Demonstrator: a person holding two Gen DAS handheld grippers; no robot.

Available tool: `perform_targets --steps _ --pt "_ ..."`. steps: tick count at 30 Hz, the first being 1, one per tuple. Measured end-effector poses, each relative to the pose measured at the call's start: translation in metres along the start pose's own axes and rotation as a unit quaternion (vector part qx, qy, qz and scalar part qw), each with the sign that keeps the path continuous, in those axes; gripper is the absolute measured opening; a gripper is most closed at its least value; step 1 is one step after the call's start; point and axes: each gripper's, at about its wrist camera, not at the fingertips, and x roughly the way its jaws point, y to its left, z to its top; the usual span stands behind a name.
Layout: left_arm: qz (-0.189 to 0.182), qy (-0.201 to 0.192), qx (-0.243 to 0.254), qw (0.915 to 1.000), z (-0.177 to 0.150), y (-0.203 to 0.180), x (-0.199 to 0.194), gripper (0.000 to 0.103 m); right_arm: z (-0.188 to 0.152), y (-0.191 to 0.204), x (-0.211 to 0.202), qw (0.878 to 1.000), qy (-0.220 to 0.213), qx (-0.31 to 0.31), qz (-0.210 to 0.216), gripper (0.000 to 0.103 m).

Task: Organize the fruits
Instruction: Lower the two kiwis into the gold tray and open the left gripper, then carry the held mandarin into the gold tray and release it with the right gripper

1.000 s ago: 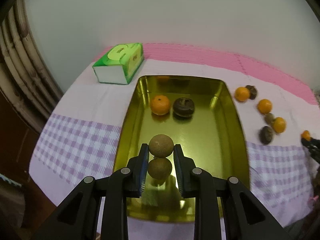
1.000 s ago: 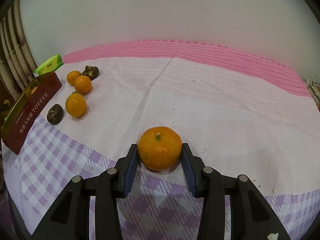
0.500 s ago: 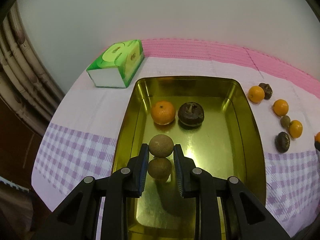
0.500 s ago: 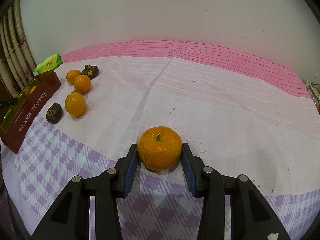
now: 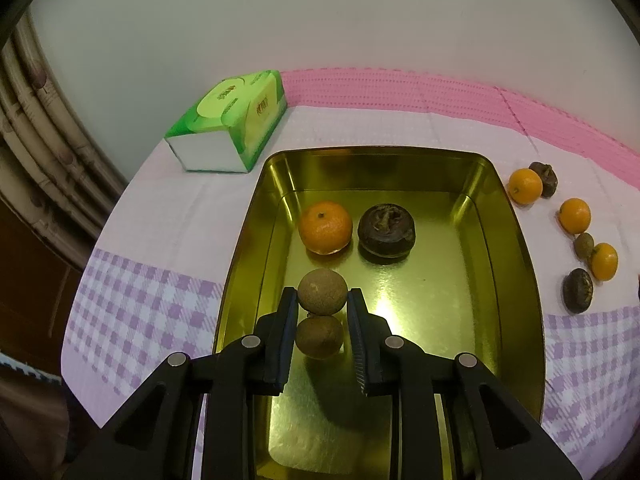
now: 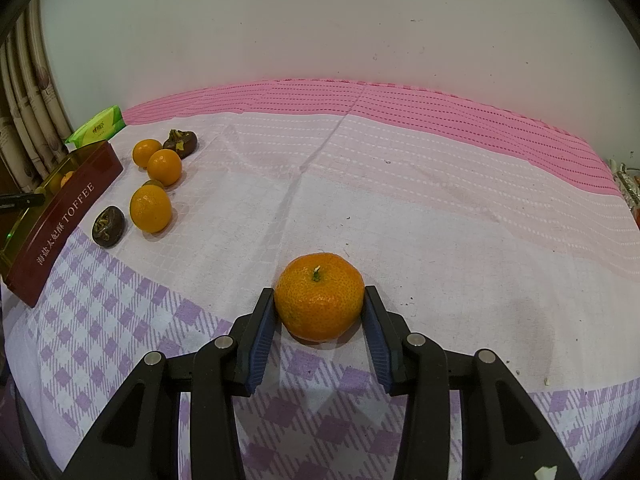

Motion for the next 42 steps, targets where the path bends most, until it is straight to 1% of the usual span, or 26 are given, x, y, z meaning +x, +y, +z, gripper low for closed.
perform_targets --steps 15,20,24,27,30,32,33,35,42 --pt "0.011 0.011 0.000 0.9999 0.003 0.001 0.014 0.026 0.001 0.001 0.000 1.000 0.001 0.000 -0.001 0.041" --pt "0.025 0.009 0.003 0.9996 0.005 0.001 0.018 0.026 0.000 0.000 0.000 1.000 0.001 0.000 -0.001 0.041" --pt "0.030 0.006 0.006 0.9995 0.005 0.000 0.017 0.027 0.001 0.002 0.000 1.000 0.001 0.000 -0.001 0.041" --pt "0.044 0.000 0.015 0.9989 0.006 -0.002 0.014 0.027 0.001 0.002 0.000 1.000 0.001 0.000 -0.001 0.041" --pt "0.050 -0.003 0.016 0.9986 0.006 -0.002 0.011 0.034 0.001 0.002 0.000 1.000 0.001 -0.001 -0.001 0.041" --pt "0.059 -0.006 0.014 0.9981 0.006 -0.001 0.008 0.043 0.001 0.001 0.000 1.000 0.001 -0.001 -0.002 0.041" --pt "0.061 -0.008 0.013 0.9980 0.006 -0.001 0.006 0.046 0.001 0.002 0.000 1.000 0.001 -0.001 -0.001 0.041" --pt "0.062 -0.014 0.011 0.9979 0.007 0.000 0.001 0.054 0.001 0.001 0.000 1.000 0.001 0.000 -0.001 0.041" --pt "0.050 -0.031 0.007 0.9983 0.005 -0.005 -0.029 0.055 0.002 0.003 0.000 1.000 0.001 -0.001 -0.002 0.041"
